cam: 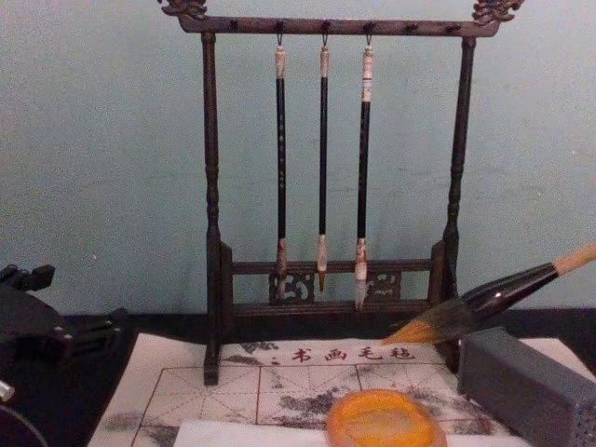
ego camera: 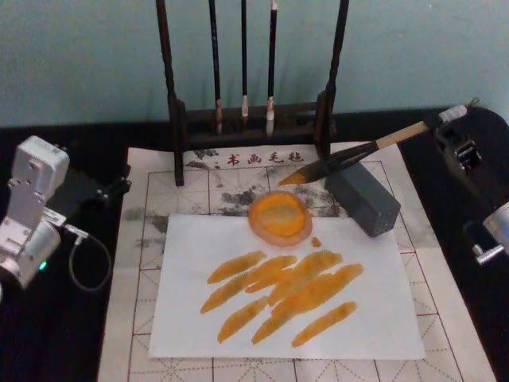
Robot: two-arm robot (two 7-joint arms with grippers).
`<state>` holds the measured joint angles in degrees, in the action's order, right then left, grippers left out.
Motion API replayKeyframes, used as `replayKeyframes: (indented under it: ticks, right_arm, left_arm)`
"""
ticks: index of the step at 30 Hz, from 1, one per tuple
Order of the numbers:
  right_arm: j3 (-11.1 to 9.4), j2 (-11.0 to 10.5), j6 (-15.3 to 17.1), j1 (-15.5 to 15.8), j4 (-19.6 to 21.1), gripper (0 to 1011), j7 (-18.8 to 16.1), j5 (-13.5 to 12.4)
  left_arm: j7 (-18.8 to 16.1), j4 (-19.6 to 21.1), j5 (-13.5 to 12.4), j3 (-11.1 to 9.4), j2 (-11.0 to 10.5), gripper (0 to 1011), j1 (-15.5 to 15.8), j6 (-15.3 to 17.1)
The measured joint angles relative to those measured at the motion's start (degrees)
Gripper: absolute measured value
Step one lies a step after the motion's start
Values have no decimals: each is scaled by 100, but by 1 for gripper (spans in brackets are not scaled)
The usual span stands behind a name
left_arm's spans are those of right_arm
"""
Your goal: Pick up the brush from the inkstone, write on the paper, then place the brush back to its original position.
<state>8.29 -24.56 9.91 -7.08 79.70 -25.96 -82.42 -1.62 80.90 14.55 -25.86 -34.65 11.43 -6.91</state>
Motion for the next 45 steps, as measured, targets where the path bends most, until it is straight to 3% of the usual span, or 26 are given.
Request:
replayKeyframes:
  ticks: [21, 33, 45]
  right_arm:
    - [15, -1042, -127, 511, 672, 181, -356, 29]
    - [151, -1498, -236, 658, 842, 181, -527, 162]
    - [382, -1826, -96, 687, 839, 181, -658, 106]
  left_arm:
    - [0, 0, 0, 0, 0, 1001, 0, 0]
    - [0, 0, 0, 0, 0, 1001, 0, 0]
    - [0, 0, 0, 0, 0, 1001, 0, 0]
